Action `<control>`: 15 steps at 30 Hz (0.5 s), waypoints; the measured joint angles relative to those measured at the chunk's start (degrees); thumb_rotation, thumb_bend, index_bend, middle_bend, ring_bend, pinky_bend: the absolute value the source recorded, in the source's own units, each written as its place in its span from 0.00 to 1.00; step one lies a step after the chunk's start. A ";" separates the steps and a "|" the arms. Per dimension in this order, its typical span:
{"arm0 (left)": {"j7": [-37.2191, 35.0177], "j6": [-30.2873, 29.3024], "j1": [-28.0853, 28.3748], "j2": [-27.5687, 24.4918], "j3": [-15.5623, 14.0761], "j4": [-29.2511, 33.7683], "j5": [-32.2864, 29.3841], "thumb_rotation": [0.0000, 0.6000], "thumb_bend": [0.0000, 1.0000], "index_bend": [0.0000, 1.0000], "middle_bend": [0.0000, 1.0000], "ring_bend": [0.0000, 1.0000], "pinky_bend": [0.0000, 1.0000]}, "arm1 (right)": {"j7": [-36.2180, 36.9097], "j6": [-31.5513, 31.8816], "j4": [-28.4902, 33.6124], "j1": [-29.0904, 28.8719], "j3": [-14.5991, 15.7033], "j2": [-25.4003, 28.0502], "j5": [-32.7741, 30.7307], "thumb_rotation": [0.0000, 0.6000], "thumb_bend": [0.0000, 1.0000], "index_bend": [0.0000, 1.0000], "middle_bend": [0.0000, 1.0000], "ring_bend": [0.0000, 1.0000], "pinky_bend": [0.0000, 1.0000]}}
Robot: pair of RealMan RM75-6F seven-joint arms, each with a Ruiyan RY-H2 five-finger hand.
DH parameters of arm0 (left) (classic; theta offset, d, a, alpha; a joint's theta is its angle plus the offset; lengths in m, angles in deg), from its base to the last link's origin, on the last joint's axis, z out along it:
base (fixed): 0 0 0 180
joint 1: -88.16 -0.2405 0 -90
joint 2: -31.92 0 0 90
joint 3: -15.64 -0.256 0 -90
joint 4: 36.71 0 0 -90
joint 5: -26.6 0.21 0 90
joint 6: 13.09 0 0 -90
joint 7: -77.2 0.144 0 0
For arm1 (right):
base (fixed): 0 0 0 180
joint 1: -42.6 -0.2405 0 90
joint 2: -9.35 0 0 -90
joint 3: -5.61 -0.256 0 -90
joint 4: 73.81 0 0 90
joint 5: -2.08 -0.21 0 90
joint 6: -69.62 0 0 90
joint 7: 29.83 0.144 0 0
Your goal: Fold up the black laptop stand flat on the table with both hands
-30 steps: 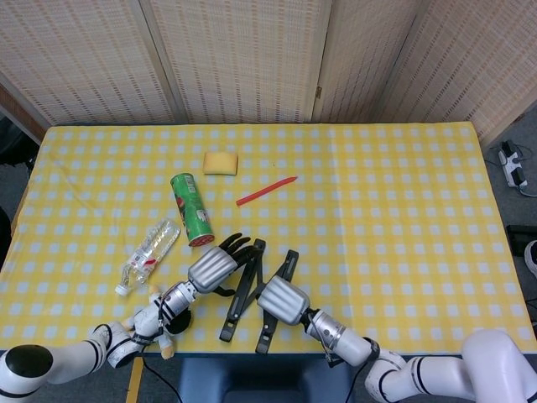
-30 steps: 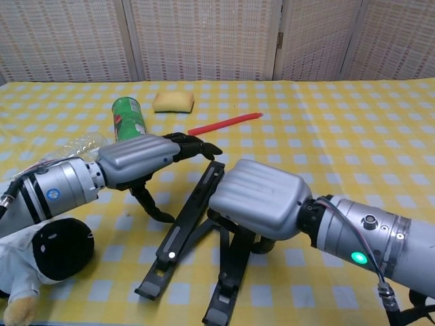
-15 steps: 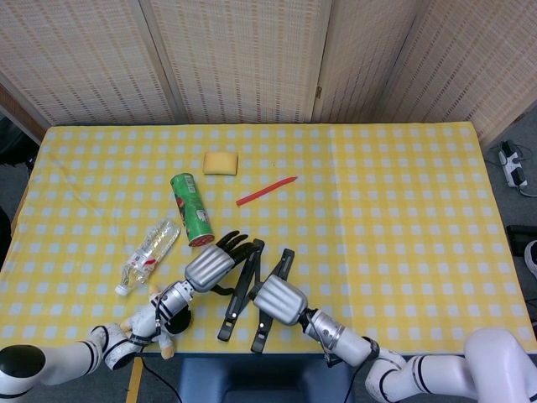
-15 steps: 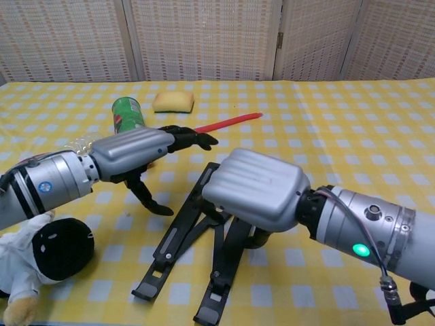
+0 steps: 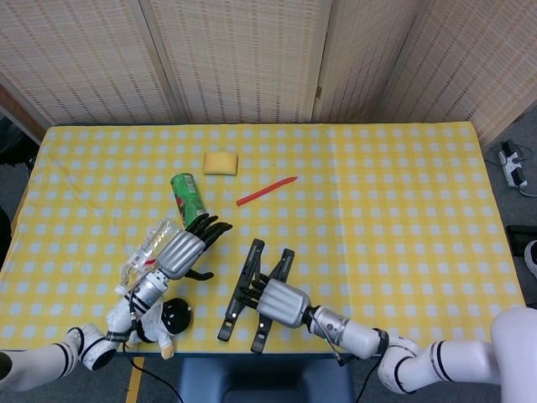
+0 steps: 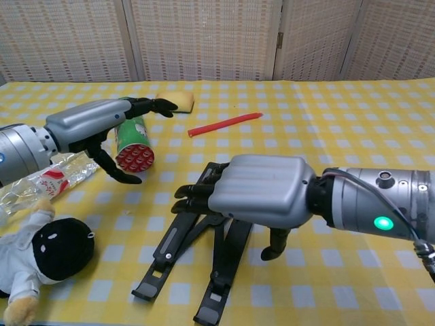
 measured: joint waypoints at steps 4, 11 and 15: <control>-0.40 0.11 -0.52 -0.61 -0.03 0.31 -0.37 1.00 0.12 0.07 0.14 0.00 0.00 | -4.30 -4.12 -0.82 -3.22 -0.38 -0.39 -4.64 1.00 0.11 0.00 0.00 0.06 0.07; -1.71 0.00 -1.23 -0.99 -0.02 -0.38 -0.69 1.00 0.12 0.07 0.14 0.00 0.00 | -7.97 -6.76 -3.64 -7.33 -0.54 -2.75 -9.67 1.00 0.11 0.00 0.01 0.06 0.07; -2.49 -0.03 -1.55 -1.09 -0.07 -1.01 -0.72 1.00 0.12 0.06 0.13 0.00 0.00 | -8.47 -7.52 -4.77 -9.22 -0.73 -3.80 -12.13 1.00 0.11 0.00 0.04 0.07 0.07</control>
